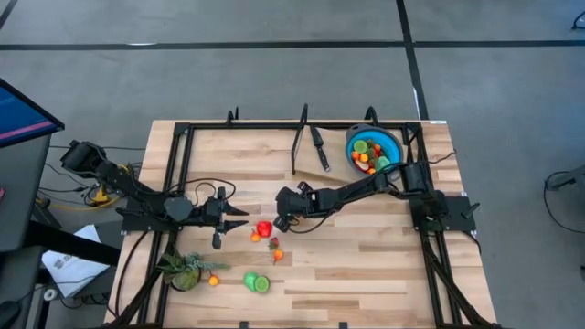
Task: Pick & Place Fruit
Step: Put the orange pear into the blue colander
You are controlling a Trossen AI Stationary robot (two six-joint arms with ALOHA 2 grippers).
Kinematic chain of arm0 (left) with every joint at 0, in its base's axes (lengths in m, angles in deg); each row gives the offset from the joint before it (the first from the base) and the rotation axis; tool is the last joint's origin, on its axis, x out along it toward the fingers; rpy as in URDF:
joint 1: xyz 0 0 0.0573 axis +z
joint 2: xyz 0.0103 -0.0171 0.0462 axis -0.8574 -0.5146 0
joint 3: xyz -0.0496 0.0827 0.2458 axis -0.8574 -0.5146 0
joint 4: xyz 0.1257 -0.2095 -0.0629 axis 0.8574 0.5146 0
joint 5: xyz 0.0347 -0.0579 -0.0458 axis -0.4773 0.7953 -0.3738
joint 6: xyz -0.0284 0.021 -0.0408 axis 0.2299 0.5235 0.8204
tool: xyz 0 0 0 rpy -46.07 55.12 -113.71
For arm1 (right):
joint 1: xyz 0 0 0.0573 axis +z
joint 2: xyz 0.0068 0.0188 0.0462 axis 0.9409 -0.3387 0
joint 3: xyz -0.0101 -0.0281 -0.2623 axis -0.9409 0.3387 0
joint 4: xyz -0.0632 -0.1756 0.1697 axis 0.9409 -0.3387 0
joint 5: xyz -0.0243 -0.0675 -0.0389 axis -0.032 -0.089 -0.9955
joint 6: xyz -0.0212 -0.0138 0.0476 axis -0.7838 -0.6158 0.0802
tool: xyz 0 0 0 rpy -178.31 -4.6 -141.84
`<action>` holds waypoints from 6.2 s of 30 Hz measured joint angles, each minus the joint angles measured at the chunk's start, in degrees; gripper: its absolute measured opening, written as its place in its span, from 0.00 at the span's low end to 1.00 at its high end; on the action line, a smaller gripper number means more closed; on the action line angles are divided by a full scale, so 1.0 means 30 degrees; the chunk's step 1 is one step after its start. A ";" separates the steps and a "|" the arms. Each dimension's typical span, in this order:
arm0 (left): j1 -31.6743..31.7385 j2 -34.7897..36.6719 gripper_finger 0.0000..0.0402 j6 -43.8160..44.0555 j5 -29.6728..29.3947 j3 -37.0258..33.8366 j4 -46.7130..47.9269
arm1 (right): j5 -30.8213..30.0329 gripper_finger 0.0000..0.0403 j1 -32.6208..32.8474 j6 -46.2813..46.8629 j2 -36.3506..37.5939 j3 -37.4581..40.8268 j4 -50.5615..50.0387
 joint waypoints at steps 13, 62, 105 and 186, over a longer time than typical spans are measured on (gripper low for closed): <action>-0.0005 0.0000 0.26 0.0000 0.0000 0.0000 -0.0007 | 0.1052 0.21 0.0564 0.0005 0.1313 -0.2085 -0.5371; -0.0003 0.0001 0.26 -0.0015 0.0003 -0.0029 -0.0015 | -0.1535 0.58 -0.9853 -0.2163 0.9491 -0.0047 -2.4203; -0.0005 0.0007 0.26 -0.0415 0.0007 -0.0029 -0.0001 | 0.4576 0.65 0.4186 -0.6999 0.2731 -0.0503 0.0212; -0.0002 0.0007 0.26 -0.0386 0.0007 -0.0029 -0.0022 | 0.4098 0.21 -0.0354 -0.6490 0.1916 -1.5635 -2.7445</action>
